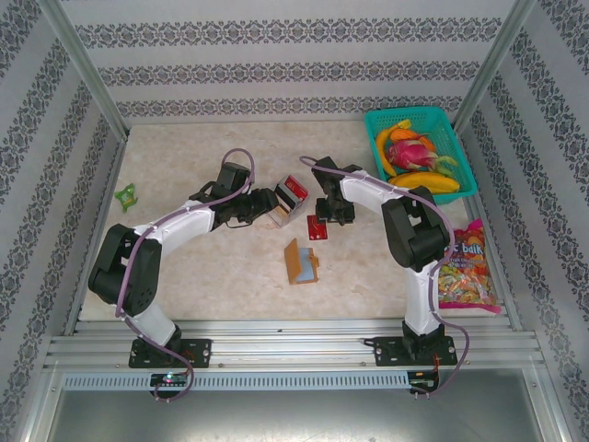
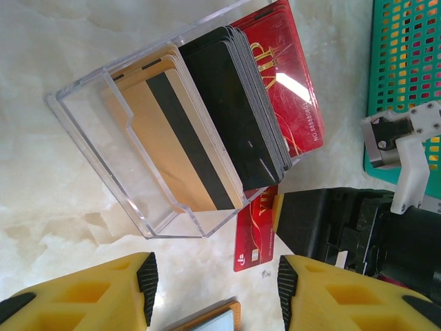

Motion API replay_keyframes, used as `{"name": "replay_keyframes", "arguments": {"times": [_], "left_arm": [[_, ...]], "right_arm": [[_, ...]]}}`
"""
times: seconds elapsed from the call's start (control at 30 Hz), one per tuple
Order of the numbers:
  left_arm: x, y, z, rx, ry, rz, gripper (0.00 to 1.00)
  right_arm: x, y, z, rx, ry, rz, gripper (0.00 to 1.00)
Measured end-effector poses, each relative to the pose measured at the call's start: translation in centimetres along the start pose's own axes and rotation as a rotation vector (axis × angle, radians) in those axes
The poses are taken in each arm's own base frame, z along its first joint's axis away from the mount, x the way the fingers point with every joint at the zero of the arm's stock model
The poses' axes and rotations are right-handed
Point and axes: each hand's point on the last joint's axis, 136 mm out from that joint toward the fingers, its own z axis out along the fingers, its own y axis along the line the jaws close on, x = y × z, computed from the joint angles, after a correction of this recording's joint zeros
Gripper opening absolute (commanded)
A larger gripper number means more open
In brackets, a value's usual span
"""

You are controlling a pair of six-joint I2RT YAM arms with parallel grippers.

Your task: Put the credit cards into the card holder

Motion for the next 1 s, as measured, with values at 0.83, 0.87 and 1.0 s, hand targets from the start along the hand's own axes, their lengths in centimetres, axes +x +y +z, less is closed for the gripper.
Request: {"name": "replay_keyframes", "arguments": {"times": [0.83,0.87,1.0], "left_arm": [[-1.5,-0.5,-2.2,-0.023,-0.091,0.012,0.54],[-1.5,-0.5,-2.2,-0.023,-0.091,0.012,0.54],[-1.4,-0.5,-2.2,-0.024,-0.091,0.011,0.54]], "right_arm": [[1.8,4.7,-0.4,-0.037,0.064,-0.089,0.75],[2.0,4.7,-0.1,-0.036,0.071,-0.089,0.75],[2.0,4.6,0.1,-0.023,0.075,-0.089,0.73]]}}
